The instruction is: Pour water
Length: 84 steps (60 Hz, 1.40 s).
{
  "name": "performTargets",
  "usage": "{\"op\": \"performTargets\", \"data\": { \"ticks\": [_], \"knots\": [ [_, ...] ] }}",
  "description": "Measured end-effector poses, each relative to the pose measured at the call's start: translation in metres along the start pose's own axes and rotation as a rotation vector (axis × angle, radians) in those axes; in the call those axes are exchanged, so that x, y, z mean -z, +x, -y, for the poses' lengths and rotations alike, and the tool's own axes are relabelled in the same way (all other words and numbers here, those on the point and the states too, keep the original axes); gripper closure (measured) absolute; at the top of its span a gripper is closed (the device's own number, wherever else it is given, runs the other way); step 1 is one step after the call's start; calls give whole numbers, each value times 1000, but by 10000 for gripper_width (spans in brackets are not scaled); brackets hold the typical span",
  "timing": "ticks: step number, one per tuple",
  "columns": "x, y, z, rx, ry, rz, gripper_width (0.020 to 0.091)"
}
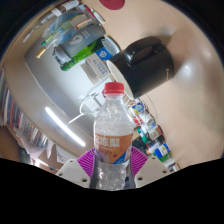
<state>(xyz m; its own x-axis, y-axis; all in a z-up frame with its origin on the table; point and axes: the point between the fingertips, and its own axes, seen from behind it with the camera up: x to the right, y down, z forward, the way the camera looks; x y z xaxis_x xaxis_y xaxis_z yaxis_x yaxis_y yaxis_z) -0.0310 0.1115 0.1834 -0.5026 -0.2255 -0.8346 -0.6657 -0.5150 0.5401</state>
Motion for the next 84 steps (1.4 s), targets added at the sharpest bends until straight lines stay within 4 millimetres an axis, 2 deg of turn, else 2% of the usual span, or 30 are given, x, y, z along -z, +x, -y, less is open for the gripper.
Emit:
{"op": "performTargets", "data": {
  "ticks": [7, 13, 17, 21, 23, 25, 26, 29, 31, 33, 34, 35, 36, 40, 41, 42, 45, 51, 55, 65, 72, 74, 79, 84],
  "knots": [
    [2, -8, -13, 113, -39, 0, 655],
    [12, -31, -28, 377, -69, 24, 655],
    [21, -65, -37, 614, -46, 41, 656],
    [34, -109, -37, 883, 4, 74, 654],
    [48, -136, -26, 1022, 34, 107, 648],
    [57, -161, -21, 1174, 92, 120, 652],
    [55, -173, -24, 1246, 134, 104, 651],
    [72, -204, -14, 1485, 217, 110, 652],
    [78, -218, -3, 1642, 279, 90, 652],
    [91, -229, 19, 1791, 330, 81, 654],
    [105, -233, 27, 1855, 361, 68, 655],
    [105, -236, 41, 1911, 397, 42, 654],
    [102, -239, 45, 1950, 433, -2, 656],
    [113, -237, 94, 2117, 542, -125, 655],
    [116, -235, 106, 2149, 558, -155, 654],
    [122, -231, 126, 2190, 569, -165, 655],
    [123, -216, 166, 2237, 573, -253, 654],
    [127, -178, 216, 2123, 530, -388, 655],
    [126, -166, 251, 2094, 540, -406, 654],
    [123, -142, 285, 2054, 532, -463, 651],
    [117, -121, 299, 2067, 487, -497, 644],
    [117, -114, 304, 2074, 477, -515, 622],
    [117, -116, 297, 2130, 481, -464, 616],
    [118, -115, 299, 2110, 486, -465, 609]
  ]
}}
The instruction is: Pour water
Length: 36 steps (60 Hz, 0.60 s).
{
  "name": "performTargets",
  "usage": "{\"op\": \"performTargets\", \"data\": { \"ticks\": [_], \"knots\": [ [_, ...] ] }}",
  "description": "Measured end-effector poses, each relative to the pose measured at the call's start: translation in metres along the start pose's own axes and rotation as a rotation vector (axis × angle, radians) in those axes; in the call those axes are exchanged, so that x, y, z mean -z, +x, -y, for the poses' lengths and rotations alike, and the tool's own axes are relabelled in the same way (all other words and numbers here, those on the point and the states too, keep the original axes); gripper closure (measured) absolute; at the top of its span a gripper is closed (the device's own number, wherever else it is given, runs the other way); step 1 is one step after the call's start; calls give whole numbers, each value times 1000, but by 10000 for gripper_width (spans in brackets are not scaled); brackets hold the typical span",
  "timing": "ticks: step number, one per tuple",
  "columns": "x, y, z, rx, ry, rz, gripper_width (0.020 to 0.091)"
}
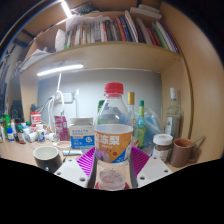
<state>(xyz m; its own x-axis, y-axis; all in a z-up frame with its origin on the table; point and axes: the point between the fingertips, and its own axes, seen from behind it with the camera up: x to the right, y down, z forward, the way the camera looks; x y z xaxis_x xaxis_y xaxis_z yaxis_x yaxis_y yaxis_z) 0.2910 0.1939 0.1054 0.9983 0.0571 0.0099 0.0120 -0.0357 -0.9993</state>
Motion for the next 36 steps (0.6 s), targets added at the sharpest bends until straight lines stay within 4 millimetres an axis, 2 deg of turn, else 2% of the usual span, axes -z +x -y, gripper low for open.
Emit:
{"op": "performTargets", "data": {
  "ticks": [5, 10, 14, 17, 21, 27, 36],
  "knots": [
    [-1, 2, 0, -14, -6, 4, 596],
    [-1, 0, 1, -12, -20, 12, 549],
    [0, -3, -3, -18, -58, 32, 475],
    [4, -5, -5, -54, -100, 43, 370],
    [14, -2, 11, -110, -93, 40, 276],
    [36, 4, 28, -107, -81, 7, 279],
    [88, 0, 32, -102, -115, -11, 279]
  ]
}}
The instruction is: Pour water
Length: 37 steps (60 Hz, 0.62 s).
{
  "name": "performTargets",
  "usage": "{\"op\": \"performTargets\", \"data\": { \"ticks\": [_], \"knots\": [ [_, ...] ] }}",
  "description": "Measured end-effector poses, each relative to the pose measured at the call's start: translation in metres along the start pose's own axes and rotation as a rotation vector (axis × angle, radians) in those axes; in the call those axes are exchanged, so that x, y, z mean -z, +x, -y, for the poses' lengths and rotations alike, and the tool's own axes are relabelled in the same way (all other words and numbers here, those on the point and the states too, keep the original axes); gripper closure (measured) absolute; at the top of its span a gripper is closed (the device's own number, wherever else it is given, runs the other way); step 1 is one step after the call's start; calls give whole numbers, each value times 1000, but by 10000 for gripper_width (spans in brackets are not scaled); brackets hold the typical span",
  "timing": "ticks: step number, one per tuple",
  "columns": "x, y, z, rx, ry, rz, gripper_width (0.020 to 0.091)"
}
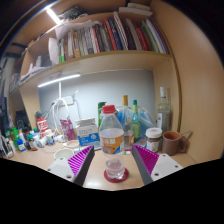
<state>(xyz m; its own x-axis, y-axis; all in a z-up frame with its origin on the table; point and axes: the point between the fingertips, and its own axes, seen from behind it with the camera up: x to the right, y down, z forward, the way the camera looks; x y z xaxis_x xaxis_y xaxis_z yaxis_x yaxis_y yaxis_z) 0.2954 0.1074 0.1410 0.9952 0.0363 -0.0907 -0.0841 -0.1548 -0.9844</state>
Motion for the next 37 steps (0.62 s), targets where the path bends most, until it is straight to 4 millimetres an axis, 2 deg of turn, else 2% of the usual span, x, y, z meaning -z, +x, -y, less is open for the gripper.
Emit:
{"op": "performTargets", "data": {
  "ticks": [8, 9, 10, 21, 28, 37],
  "knots": [
    [57, -16, -5, 19, 11, 11, 280],
    [65, -19, -6, 24, 13, 16, 306],
    [71, -23, -7, 29, 15, 21, 279],
    [142, -55, -16, 64, 32, 84, 291],
    [171, -63, -25, 35, 17, 108, 289],
    [193, -52, -19, 33, 46, 79, 289]
  ]
}}
